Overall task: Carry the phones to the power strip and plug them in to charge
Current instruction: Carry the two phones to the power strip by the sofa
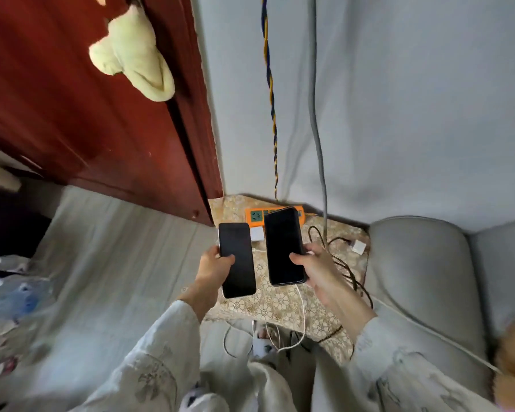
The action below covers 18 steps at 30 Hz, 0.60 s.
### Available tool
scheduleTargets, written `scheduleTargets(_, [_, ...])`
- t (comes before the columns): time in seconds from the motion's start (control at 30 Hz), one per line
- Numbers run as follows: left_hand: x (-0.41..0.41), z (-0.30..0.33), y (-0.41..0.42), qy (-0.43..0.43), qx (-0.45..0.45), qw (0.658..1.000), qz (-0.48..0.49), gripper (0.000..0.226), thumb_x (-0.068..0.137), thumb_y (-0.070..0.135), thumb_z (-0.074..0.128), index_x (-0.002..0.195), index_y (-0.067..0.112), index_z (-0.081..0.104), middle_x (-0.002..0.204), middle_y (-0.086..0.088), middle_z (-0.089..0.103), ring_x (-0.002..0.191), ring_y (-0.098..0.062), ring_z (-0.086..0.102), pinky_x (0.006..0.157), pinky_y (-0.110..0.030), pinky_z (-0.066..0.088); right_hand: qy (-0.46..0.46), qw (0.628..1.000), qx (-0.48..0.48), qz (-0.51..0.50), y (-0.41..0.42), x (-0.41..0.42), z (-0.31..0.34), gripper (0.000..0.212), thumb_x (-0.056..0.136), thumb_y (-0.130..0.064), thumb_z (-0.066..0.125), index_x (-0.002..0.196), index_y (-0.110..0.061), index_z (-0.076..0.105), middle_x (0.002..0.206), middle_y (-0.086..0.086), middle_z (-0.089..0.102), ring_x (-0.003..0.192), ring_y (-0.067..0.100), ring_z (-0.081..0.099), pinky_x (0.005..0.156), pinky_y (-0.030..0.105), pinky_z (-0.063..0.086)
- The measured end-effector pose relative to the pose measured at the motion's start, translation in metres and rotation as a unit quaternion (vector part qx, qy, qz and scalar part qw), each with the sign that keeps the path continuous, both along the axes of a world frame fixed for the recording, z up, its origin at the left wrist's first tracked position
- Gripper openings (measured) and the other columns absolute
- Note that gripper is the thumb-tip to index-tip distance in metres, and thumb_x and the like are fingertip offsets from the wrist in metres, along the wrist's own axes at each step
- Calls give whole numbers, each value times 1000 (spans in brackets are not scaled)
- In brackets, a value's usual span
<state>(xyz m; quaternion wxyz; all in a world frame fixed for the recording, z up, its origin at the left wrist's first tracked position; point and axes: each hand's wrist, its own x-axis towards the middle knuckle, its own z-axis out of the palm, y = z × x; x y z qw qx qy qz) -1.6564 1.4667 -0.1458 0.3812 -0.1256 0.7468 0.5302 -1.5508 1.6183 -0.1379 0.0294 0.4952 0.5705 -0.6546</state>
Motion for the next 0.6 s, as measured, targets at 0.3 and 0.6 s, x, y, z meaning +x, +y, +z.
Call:
scheduleTargets(0.3, [-2,-130,24,-90,-89,990,62,23,86,0,52,109,3,55,99,-15,61,94,-32,58,87,-45,49,-73,995,62,25,40,-31,-132,20,93,-8,43,112,-11,49,104,8,57,78,11,53,57,22,34])
scheduleTargets(0.6, [24,-216,30,-166,-106,968,157,24,86,-6,47,70,10,54,82,-13,55,83,-26,47,76,-36,41,-130,976,163,57,66,-39,-216,37,96,-15,37,133,-11,38,138,13,45,126,29,42,106,44,34])
